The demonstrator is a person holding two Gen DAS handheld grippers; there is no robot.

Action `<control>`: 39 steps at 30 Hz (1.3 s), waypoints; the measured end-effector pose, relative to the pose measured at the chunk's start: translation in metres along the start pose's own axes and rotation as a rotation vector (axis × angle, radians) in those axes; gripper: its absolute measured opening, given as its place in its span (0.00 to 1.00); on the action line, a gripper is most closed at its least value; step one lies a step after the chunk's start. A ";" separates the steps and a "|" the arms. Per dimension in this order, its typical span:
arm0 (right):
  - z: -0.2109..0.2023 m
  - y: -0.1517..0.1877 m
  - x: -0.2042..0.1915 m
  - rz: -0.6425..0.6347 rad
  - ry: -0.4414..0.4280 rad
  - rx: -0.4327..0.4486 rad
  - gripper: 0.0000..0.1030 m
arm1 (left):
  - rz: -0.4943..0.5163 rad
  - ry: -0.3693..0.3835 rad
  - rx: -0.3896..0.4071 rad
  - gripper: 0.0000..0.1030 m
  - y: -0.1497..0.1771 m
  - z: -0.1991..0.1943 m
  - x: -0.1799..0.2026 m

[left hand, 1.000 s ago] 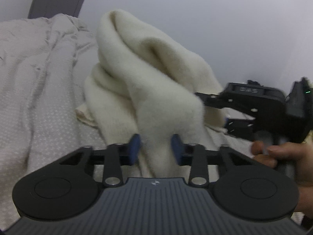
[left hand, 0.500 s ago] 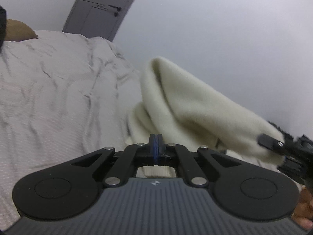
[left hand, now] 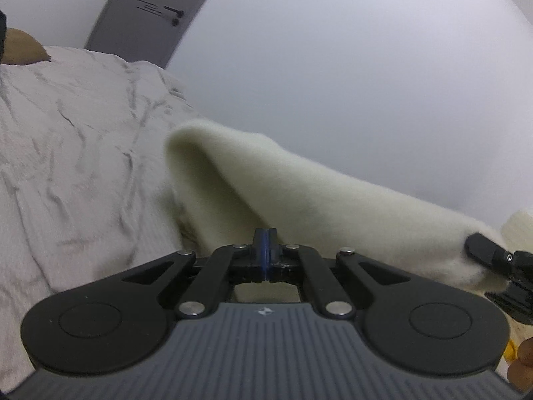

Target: Fold large clothes

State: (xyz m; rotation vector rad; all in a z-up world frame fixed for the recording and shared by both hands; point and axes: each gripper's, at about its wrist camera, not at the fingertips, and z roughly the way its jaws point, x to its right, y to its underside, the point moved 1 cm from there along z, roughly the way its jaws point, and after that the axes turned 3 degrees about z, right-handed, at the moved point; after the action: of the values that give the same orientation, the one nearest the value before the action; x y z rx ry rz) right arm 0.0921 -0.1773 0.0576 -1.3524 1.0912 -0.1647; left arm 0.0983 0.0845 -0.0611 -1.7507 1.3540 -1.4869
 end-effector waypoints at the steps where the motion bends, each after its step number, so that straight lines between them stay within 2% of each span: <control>1: -0.005 0.003 -0.004 -0.012 -0.015 -0.001 0.18 | 0.004 0.002 -0.009 0.00 0.003 -0.002 0.003; 4: -0.017 0.015 -0.023 -0.101 -0.011 -0.014 0.18 | -0.036 -0.001 -0.042 0.00 0.012 -0.005 0.006; 7: -0.017 0.026 -0.027 -0.101 0.024 -0.049 0.18 | -0.109 -0.007 -0.082 0.01 0.019 0.002 -0.002; 11: 0.002 0.035 -0.002 0.033 0.087 -0.141 0.20 | -0.239 -0.004 -0.134 0.01 0.026 0.014 -0.021; 14: 0.009 0.035 0.022 0.165 0.089 -0.178 0.21 | -0.244 -0.019 -0.151 0.02 0.026 0.020 -0.025; 16: 0.010 0.032 0.033 0.252 0.051 -0.185 0.27 | -0.202 -0.036 -0.153 0.03 0.026 0.017 -0.018; 17: 0.012 0.029 0.038 0.286 0.033 -0.186 0.37 | -0.170 -0.047 -0.154 0.04 0.025 0.017 -0.013; 18: 0.015 0.026 0.038 0.310 0.009 -0.187 0.52 | -0.133 -0.057 -0.155 0.05 0.025 0.017 -0.008; 20: 0.016 0.023 0.041 0.346 -0.040 -0.186 0.64 | -0.064 -0.067 -0.155 0.06 0.026 0.017 0.001; 23: 0.013 0.022 0.040 0.364 -0.056 -0.175 0.65 | 0.041 -0.065 -0.145 0.06 0.029 0.012 0.016; 26: 0.005 0.017 0.044 0.413 -0.081 -0.153 0.65 | 0.120 -0.012 -0.136 0.06 0.035 -0.001 0.035; 29: -0.002 0.012 0.050 0.452 -0.109 -0.133 0.66 | 0.150 0.065 -0.117 0.28 0.043 -0.011 0.052; 30: -0.003 0.011 0.052 0.459 -0.114 -0.132 0.68 | 0.184 0.093 -0.103 0.39 0.045 -0.013 0.061; 31: -0.003 0.010 0.054 0.469 -0.121 -0.133 0.68 | 0.220 0.115 -0.093 0.45 0.047 -0.014 0.068; 33: -0.004 0.011 0.055 0.494 -0.136 -0.135 0.68 | 0.319 0.174 -0.080 0.49 0.054 -0.013 0.087; 34: -0.003 0.012 0.056 0.503 -0.139 -0.139 0.68 | 0.360 0.192 -0.080 0.55 0.059 -0.013 0.095; 36: 0.000 0.015 0.056 0.522 -0.145 -0.160 0.69 | 0.463 0.187 -0.088 0.63 0.074 -0.009 0.113; 39: 0.002 0.018 0.057 0.544 -0.152 -0.172 0.69 | 0.611 0.106 -0.061 0.67 0.095 -0.002 0.133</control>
State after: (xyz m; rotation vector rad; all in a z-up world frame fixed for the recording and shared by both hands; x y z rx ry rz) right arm 0.1156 -0.2085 0.0120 -1.1486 1.3227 0.4323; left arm 0.0514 -0.0705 -0.0790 -1.1382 1.7946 -1.2051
